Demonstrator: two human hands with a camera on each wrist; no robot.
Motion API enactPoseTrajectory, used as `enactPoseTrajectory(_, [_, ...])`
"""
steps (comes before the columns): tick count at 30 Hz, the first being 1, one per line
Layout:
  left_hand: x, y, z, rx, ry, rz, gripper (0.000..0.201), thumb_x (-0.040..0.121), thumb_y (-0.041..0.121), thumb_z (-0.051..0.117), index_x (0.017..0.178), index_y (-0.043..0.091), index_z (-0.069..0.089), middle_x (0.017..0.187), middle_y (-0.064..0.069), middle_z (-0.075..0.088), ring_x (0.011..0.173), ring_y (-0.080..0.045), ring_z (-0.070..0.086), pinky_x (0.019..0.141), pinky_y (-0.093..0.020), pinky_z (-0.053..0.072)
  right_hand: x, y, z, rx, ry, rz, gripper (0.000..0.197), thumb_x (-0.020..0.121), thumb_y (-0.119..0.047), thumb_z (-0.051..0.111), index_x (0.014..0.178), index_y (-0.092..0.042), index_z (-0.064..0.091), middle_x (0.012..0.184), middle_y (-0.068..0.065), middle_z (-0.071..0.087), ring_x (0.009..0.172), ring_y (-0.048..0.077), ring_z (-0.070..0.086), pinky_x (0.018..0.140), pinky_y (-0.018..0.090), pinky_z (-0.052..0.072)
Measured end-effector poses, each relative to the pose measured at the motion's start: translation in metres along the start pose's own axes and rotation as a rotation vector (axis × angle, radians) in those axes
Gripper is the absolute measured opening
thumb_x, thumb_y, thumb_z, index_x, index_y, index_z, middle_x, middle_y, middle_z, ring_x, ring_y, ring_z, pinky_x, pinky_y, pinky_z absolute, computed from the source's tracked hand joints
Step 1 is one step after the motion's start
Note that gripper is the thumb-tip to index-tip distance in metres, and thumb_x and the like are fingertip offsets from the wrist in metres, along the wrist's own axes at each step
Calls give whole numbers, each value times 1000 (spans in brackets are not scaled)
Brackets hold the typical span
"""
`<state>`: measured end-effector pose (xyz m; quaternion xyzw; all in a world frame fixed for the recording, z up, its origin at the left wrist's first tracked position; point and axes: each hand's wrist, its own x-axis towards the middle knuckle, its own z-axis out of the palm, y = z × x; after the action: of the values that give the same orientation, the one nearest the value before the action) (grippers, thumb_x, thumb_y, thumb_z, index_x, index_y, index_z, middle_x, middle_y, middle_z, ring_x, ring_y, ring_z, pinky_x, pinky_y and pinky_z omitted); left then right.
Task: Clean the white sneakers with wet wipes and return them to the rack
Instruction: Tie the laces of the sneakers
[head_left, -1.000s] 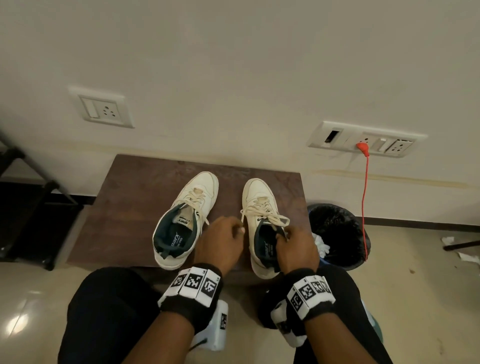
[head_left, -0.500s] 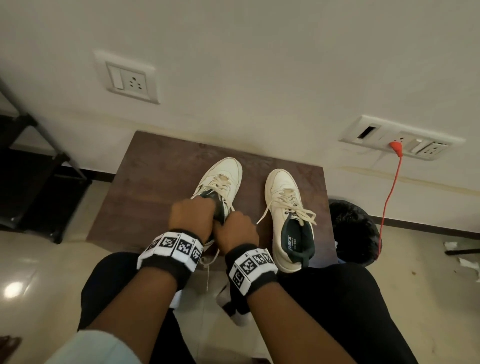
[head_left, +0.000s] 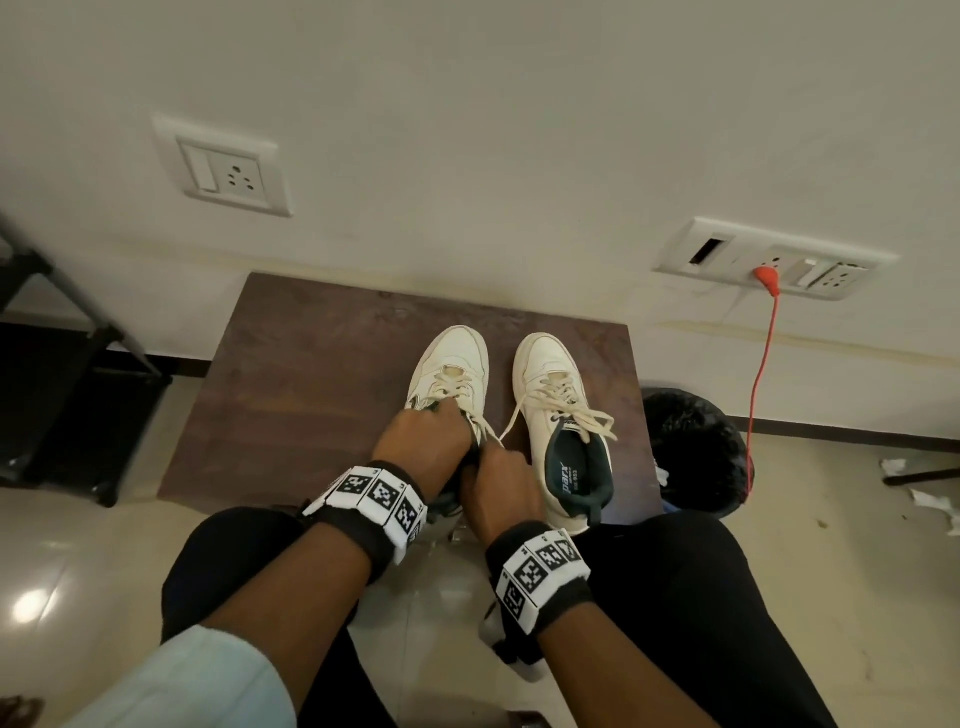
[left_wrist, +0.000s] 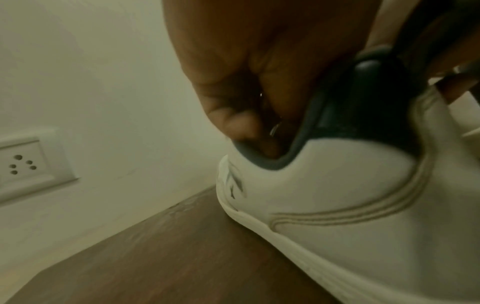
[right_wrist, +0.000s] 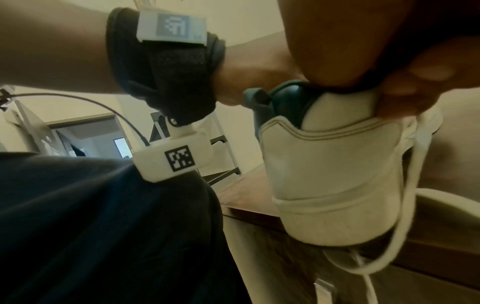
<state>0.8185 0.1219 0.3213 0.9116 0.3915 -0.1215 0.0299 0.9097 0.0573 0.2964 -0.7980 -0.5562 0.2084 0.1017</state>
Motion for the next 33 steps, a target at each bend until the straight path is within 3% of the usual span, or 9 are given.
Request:
enactPoseTrajectory(3, [-3,5,-3,-133,137,-63,21,94,18,44,113,11,50,124,-10,44,90,-25,61,61,-33,43,-1,9,-6,-40,29,5,21,92,-24,42,95,-12,59,91,12,65,83,32,63,69,37,51])
enactPoseTrajectory(8, [-7,18,0,-186,197,7,10,86,16,58,96,15,55,98,-4,53,70,-20,58,48,-29,47,-12,19,-8,-101,-22,-5,25,95,-20,40,95,-11,62,94,12,66,88,31,64,71,35,50])
enactPoseTrajectory(12, [-12,24,3,-133,127,43,16,94,17,47,111,17,47,109,-1,50,86,-19,59,60,-30,48,-20,23,-4,-65,-45,-22,24,94,-21,43,92,-10,65,93,12,68,86,29,64,67,32,47])
enactPoseTrajectory(16, [-17,22,-4,-155,171,13,19,94,25,45,108,19,56,109,2,54,97,-18,55,66,-32,51,-24,27,-1,78,-48,23,24,89,-29,46,85,-13,64,84,9,67,79,29,64,65,31,48])
enactPoseTrajectory(21, [-13,11,-15,-583,287,-299,28,91,33,45,110,23,63,108,4,58,101,-17,55,81,-39,50,-26,35,-4,419,6,206,36,82,-47,46,76,-15,61,75,1,65,72,22,59,68,32,49])
enactPoseTrajectory(24, [-1,4,-13,-660,134,-376,36,94,36,45,125,23,57,123,-4,54,111,-24,53,91,-43,47,-16,32,-3,704,79,326,47,78,-56,44,76,-16,68,74,0,69,76,20,63,76,37,53])
enactPoseTrajectory(26, [4,5,-13,-691,53,-366,32,93,36,50,119,21,63,122,-6,58,109,-25,57,91,-39,48,-9,26,-5,766,151,377,45,84,-51,48,61,-14,61,66,2,65,69,21,60,73,38,52])
enactPoseTrajectory(29, [5,6,-9,-808,130,-425,22,91,29,58,104,18,71,110,-3,69,101,-21,63,86,-32,50,0,20,-11,738,274,329,44,88,-41,55,53,-15,50,54,0,54,55,17,48,62,35,46])
enactPoseTrajectory(33, [4,2,-2,-1237,292,-563,16,92,17,58,94,6,70,88,-5,70,84,-20,66,83,-35,52,14,10,-21,712,385,215,22,92,-26,57,84,-10,70,80,3,68,75,16,59,73,26,45])
